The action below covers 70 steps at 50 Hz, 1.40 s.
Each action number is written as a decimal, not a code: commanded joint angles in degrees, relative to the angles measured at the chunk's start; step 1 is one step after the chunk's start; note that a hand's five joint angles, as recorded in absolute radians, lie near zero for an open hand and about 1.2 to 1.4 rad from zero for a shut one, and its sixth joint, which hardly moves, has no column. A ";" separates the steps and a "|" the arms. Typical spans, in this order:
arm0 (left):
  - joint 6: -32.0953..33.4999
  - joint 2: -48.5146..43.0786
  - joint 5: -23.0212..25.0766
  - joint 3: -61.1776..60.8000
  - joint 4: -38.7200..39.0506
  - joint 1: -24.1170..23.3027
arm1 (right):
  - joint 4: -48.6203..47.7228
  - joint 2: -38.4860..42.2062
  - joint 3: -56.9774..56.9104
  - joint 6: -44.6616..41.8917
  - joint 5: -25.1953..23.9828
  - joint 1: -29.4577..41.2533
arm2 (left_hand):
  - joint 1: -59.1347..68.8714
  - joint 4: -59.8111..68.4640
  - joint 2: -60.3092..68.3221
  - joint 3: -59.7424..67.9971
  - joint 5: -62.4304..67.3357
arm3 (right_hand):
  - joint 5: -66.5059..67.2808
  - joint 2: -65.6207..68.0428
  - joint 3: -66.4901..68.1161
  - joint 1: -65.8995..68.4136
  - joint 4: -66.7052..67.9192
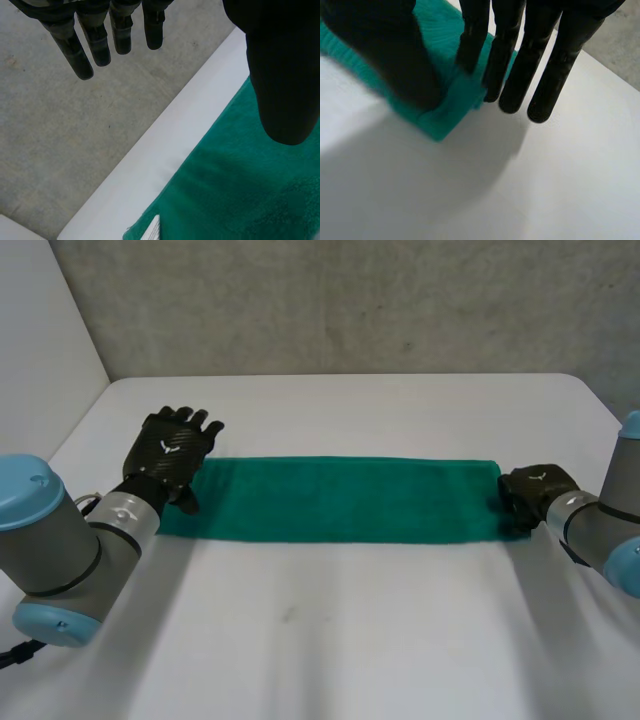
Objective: Fold the towel.
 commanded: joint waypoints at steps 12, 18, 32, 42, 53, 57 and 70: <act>0.37 2.76 -0.52 -2.30 -0.04 0.72 | -2.30 -8.44 -1.01 -4.38 1.27 -15.40 | 0.61 0.30 0.37 -0.16 -0.14 | 32.40 30.56 30.77 37.09 30.85; 0.28 4.61 -0.52 -3.71 -0.13 0.90 | -0.99 -8.53 -4.96 -15.08 1.62 -18.31 | 0.44 0.13 0.20 -0.33 -0.31 | 32.40 30.56 30.77 37.09 30.85; 0.28 6.90 -0.96 -5.29 -0.13 0.81 | -0.81 -10.02 -11.20 -16.60 -10.68 8.56 | 0.44 0.13 0.20 -0.33 -0.31 | 32.40 30.56 30.77 37.09 30.85; 0.28 7.69 -1.75 -5.38 -0.13 -0.24 | -0.81 -0.02 -17.35 -17.04 -16.22 26.85 | 0.44 0.13 0.20 -0.33 -0.31 | 32.40 30.56 30.77 37.09 30.85; 0.28 6.99 -1.67 -5.03 0.49 -2.79 | -0.72 10.11 -20.52 -18.72 -12.54 32.14 | 0.44 0.13 0.20 -0.33 -0.31 | -37.60 -39.44 -39.23 -32.91 -39.15; 0.28 6.46 -1.58 -4.24 0.66 -3.84 | -0.55 6.94 -19.82 -14.58 -7.43 31.70 | 0.78 0.46 0.53 0.00 0.02 | -37.60 -39.44 -39.23 -32.91 -39.15; 0.28 0.84 -3.51 1.73 1.98 -12.97 | 0.51 -6.68 4.83 1.85 -2.68 14.07 | 0.95 0.63 0.70 0.17 0.19 | -37.60 -39.44 -39.23 -32.91 -39.15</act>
